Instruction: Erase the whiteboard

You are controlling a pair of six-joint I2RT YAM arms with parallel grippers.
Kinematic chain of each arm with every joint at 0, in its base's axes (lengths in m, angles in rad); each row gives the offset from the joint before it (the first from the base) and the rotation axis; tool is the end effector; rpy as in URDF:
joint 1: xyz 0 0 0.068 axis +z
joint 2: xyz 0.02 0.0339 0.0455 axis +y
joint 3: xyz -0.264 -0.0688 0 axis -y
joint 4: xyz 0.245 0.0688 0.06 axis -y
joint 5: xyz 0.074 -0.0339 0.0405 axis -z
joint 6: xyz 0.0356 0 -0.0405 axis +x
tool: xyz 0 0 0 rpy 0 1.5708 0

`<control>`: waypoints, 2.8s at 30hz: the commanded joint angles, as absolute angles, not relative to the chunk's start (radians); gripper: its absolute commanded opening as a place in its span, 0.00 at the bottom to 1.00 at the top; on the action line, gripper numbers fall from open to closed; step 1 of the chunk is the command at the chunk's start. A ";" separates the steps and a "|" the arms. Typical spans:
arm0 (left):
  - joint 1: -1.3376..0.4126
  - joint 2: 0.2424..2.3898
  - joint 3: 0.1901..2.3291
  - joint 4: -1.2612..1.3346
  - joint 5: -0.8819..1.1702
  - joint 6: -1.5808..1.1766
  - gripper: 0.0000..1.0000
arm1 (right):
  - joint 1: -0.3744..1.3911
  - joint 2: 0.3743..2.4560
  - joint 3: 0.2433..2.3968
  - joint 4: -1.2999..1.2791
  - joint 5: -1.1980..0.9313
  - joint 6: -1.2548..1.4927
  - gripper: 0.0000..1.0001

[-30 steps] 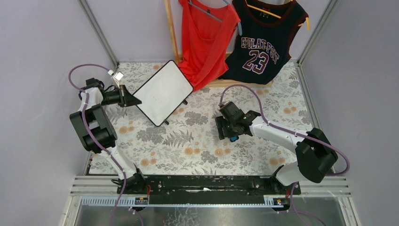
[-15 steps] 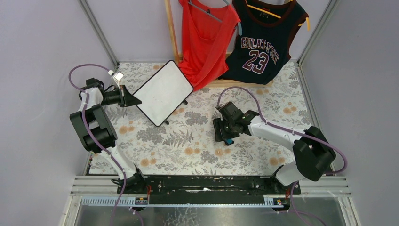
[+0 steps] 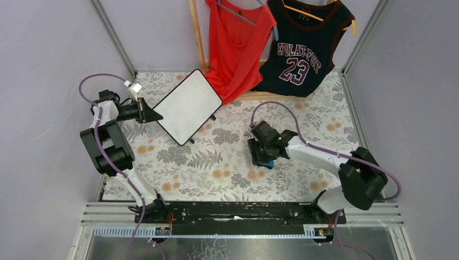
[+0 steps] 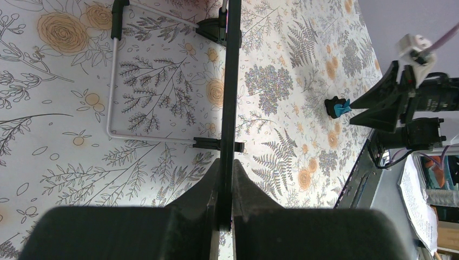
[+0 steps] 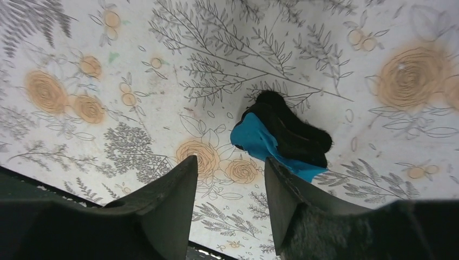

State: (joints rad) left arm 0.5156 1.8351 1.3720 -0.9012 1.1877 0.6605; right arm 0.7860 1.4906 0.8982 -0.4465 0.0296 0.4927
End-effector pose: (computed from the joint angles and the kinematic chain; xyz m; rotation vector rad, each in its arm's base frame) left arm 0.3233 0.1453 0.2271 0.2993 2.0891 -1.0616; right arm 0.2065 0.2053 0.1952 -0.3794 2.6420 0.4021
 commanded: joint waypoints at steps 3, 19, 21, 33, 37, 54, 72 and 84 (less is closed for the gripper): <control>0.512 1.836 1.352 -0.850 1.055 0.656 0.04 | 0.779 1.398 1.008 -0.548 0.123 0.448 0.56; 0.514 1.824 1.417 -0.893 1.101 0.636 0.26 | 0.658 1.379 1.045 -0.644 0.305 0.313 0.61; 0.514 1.822 1.439 -0.900 1.112 0.632 0.28 | 0.657 1.387 1.036 -0.638 0.303 0.312 0.61; 0.521 1.756 1.499 -0.895 1.103 0.573 0.36 | 0.649 1.423 1.030 -0.620 0.310 0.290 0.61; 0.524 1.747 1.503 -0.895 1.081 0.574 0.38 | 0.644 1.408 1.034 -0.618 0.310 0.287 0.61; 0.601 1.518 1.442 -0.712 0.879 0.377 0.53 | 0.621 1.307 1.022 -0.597 0.354 0.316 0.66; 0.695 1.137 0.864 -0.284 0.415 0.103 1.00 | 0.620 1.149 0.975 -0.554 0.471 0.386 0.99; 0.701 1.049 0.671 -0.112 0.290 0.036 1.00 | 0.620 1.142 0.933 -0.416 0.505 0.413 0.99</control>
